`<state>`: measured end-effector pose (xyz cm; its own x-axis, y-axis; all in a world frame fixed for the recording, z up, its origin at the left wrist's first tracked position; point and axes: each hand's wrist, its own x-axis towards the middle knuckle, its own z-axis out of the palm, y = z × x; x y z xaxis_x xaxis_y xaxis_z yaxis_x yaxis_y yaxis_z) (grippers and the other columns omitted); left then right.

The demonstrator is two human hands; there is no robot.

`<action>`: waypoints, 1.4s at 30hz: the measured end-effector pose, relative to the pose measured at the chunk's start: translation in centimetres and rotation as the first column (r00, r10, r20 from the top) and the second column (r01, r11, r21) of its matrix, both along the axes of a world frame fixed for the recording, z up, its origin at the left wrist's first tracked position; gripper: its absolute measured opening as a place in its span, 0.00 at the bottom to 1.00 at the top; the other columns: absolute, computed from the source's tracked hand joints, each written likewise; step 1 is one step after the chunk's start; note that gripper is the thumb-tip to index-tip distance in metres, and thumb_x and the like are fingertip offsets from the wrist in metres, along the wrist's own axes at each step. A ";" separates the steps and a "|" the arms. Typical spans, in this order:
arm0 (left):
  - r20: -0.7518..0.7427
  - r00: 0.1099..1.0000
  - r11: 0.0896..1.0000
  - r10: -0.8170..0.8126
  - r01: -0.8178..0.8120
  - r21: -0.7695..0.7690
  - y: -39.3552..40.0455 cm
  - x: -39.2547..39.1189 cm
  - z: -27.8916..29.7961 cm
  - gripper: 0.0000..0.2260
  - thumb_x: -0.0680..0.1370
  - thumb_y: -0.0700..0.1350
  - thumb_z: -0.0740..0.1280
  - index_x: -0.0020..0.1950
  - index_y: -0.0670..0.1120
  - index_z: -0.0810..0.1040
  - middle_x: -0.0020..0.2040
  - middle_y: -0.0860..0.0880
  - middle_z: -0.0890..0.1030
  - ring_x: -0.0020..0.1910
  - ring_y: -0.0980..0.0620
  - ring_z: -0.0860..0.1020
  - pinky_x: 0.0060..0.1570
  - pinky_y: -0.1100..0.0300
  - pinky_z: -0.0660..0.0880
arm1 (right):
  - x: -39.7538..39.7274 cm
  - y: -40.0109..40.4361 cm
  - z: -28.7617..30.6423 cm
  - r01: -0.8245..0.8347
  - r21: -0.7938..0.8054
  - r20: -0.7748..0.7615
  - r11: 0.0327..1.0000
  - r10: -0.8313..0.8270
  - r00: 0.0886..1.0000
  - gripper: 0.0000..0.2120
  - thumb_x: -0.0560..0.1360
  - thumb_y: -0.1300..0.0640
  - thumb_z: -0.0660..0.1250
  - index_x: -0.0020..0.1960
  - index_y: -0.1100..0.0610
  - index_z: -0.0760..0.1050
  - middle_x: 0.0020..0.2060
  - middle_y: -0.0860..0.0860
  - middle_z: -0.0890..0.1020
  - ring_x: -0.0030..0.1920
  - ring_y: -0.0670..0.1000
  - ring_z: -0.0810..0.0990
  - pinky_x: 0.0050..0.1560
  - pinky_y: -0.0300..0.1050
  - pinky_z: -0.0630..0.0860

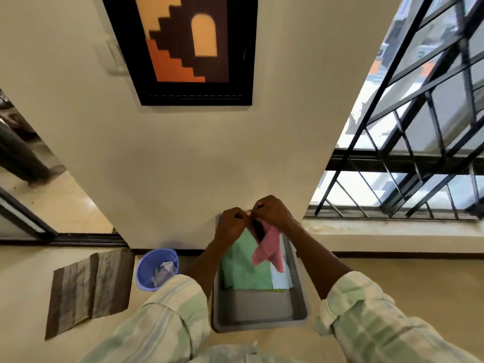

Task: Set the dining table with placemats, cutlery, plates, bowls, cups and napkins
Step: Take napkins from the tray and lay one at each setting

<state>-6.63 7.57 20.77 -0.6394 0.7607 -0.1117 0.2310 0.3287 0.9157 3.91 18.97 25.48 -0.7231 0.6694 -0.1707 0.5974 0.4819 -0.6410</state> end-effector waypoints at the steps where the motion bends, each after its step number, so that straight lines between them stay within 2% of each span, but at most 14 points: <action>1: -0.024 0.998 0.999 0.052 -0.052 0.003 0.0 -0.1 0.3 0.13 0.72 0.43 0.72 0.31 0.46 0.72 0.29 0.52 0.73 0.28 0.59 0.69 0.32 0.60 0.66 | 0.1 0.2 0.4 -0.006 0.008 0.005 1.000 0.006 1.000 0.08 0.71 0.50 0.74 0.40 0.55 0.83 0.36 0.49 0.83 0.37 0.45 0.79 0.36 0.37 0.70; 3: -0.062 0.992 0.994 0.110 -0.110 0.005 0.1 -0.4 0.8 0.11 0.73 0.42 0.70 0.34 0.46 0.71 0.31 0.51 0.74 0.31 0.55 0.71 0.32 0.60 0.66 | 0.5 0.7 1.1 -0.013 0.008 0.027 1.000 0.013 1.000 0.09 0.72 0.51 0.73 0.45 0.57 0.84 0.42 0.51 0.85 0.41 0.46 0.79 0.40 0.38 0.71; 7: -0.149 0.985 0.996 0.087 -0.083 0.031 1.0 -0.8 1.9 0.04 0.75 0.38 0.64 0.42 0.45 0.71 0.36 0.50 0.76 0.38 0.48 0.75 0.38 0.57 0.69 | 1.3 1.4 1.3 0.022 0.024 0.071 0.999 -0.024 0.997 0.09 0.73 0.60 0.66 0.49 0.59 0.83 0.49 0.55 0.83 0.51 0.54 0.80 0.46 0.41 0.69; 9: -0.203 0.977 0.998 0.069 -0.066 0.020 1.5 -0.7 2.3 0.04 0.78 0.44 0.64 0.47 0.45 0.71 0.38 0.48 0.79 0.39 0.45 0.77 0.39 0.55 0.72 | 1.5 1.6 1.1 0.051 0.060 0.068 0.997 -0.055 0.996 0.09 0.74 0.62 0.63 0.51 0.60 0.80 0.52 0.57 0.81 0.53 0.56 0.78 0.49 0.44 0.70; 11: -0.294 0.954 0.994 0.058 -0.082 -0.071 1.8 -0.8 2.8 0.10 0.81 0.52 0.61 0.50 0.45 0.71 0.41 0.45 0.80 0.40 0.43 0.78 0.41 0.54 0.73 | 1.6 1.8 1.2 0.115 0.077 0.036 0.990 -0.118 0.992 0.06 0.74 0.63 0.62 0.49 0.60 0.77 0.48 0.56 0.80 0.50 0.56 0.77 0.48 0.46 0.71; 14: -0.341 0.940 0.994 -0.012 -0.026 -0.106 1.9 -1.2 3.3 0.15 0.79 0.58 0.62 0.45 0.47 0.71 0.39 0.47 0.81 0.39 0.44 0.79 0.38 0.55 0.72 | 1.9 2.1 1.4 0.222 0.066 -0.021 0.973 -0.221 0.975 0.07 0.74 0.64 0.59 0.46 0.58 0.75 0.44 0.54 0.78 0.46 0.55 0.77 0.42 0.44 0.69; 17: -0.367 0.918 0.988 -0.150 0.125 -0.093 1.8 -1.7 3.5 0.11 0.75 0.53 0.67 0.40 0.47 0.72 0.35 0.51 0.78 0.37 0.47 0.77 0.34 0.58 0.69 | 2.5 2.5 1.2 0.276 0.078 -0.094 0.958 -0.269 0.959 0.10 0.74 0.64 0.60 0.48 0.57 0.79 0.48 0.54 0.82 0.49 0.55 0.79 0.44 0.42 0.70; 20: -0.483 0.864 0.989 -0.140 0.146 -0.027 1.7 -2.7 2.5 0.09 0.73 0.47 0.63 0.46 0.45 0.80 0.43 0.47 0.79 0.46 0.45 0.78 0.42 0.57 0.71 | 3.0 2.7 0.9 0.308 0.070 -0.099 0.949 -0.300 0.949 0.11 0.72 0.65 0.61 0.47 0.58 0.81 0.47 0.54 0.82 0.49 0.55 0.79 0.43 0.42 0.68; 24: -0.406 0.914 0.991 -0.009 0.062 0.118 1.4 -2.4 2.3 0.15 0.74 0.43 0.58 0.53 0.42 0.81 0.50 0.44 0.81 0.51 0.47 0.78 0.53 0.58 0.72 | 3.1 2.5 0.2 0.359 0.062 -0.106 0.931 -0.351 0.930 0.08 0.72 0.65 0.60 0.44 0.60 0.78 0.44 0.57 0.81 0.42 0.56 0.77 0.40 0.45 0.71; 31: -0.540 0.841 0.993 0.031 -0.088 -0.079 1.5 -2.2 2.6 0.14 0.72 0.46 0.58 0.50 0.43 0.80 0.48 0.44 0.80 0.48 0.42 0.78 0.50 0.53 0.68 | 3.6 2.0 -0.8 0.420 0.112 -0.155 0.900 -0.402 0.902 0.09 0.72 0.63 0.57 0.48 0.64 0.74 0.45 0.60 0.76 0.44 0.62 0.78 0.43 0.52 0.76; 35: -0.440 0.891 0.993 0.109 -0.079 0.085 1.9 -2.0 2.3 0.11 0.70 0.39 0.56 0.46 0.41 0.76 0.44 0.42 0.77 0.44 0.41 0.76 0.44 0.50 0.72 | 3.8 1.8 -0.4 0.440 0.107 -0.252 0.891 -0.404 0.879 0.07 0.75 0.63 0.54 0.49 0.59 0.70 0.39 0.55 0.77 0.41 0.60 0.77 0.42 0.50 0.70; 37: -0.368 0.916 0.981 0.159 -0.105 0.160 1.9 -1.6 2.6 0.09 0.73 0.36 0.57 0.49 0.41 0.74 0.46 0.43 0.77 0.45 0.43 0.75 0.44 0.55 0.70 | 3.7 2.1 -0.5 0.477 0.054 -0.328 0.877 -0.435 0.838 0.06 0.79 0.62 0.55 0.51 0.58 0.70 0.38 0.54 0.78 0.39 0.59 0.77 0.39 0.48 0.70; 40: -0.300 0.911 0.954 0.284 -0.235 0.188 1.6 -1.5 3.2 0.10 0.77 0.41 0.57 0.56 0.42 0.73 0.45 0.44 0.79 0.42 0.47 0.75 0.42 0.57 0.68 | 3.6 2.6 -0.4 0.513 -0.026 -0.419 0.858 -0.475 0.774 0.07 0.80 0.54 0.61 0.47 0.58 0.71 0.37 0.52 0.79 0.39 0.56 0.78 0.39 0.49 0.74; 42: -0.280 0.890 0.933 0.360 -0.336 0.130 1.4 -1.7 3.4 0.08 0.80 0.44 0.60 0.55 0.42 0.74 0.44 0.42 0.81 0.41 0.43 0.77 0.40 0.54 0.71 | 3.7 3.0 -0.4 0.541 -0.086 -0.453 0.837 -0.517 0.726 0.11 0.79 0.51 0.64 0.43 0.58 0.72 0.35 0.50 0.77 0.38 0.53 0.76 0.37 0.46 0.70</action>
<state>-8.38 8.94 24.20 -0.8591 0.4821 0.1716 0.3770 0.3695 0.8493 7.64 21.93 25.13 -0.2354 0.9646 0.1187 0.4231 0.2117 -0.8810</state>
